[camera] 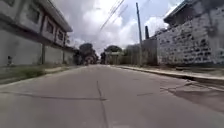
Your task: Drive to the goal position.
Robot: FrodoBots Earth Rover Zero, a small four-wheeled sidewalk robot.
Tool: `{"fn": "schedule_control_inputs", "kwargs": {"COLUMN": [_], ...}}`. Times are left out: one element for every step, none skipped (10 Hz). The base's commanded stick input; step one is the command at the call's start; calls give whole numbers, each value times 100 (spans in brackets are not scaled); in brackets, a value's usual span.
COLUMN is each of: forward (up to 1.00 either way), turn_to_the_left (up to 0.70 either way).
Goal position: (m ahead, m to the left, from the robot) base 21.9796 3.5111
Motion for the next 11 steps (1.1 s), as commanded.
{"fn": "schedule_control_inputs", "kwargs": {"forward": [100, 100, 100, 100, 100, 100, 100, 100, 100, 100, 100], "turn_to_the_left": [0, 0, 0, 0, -4, -5, -5, -5, -4, -3, -3]}}
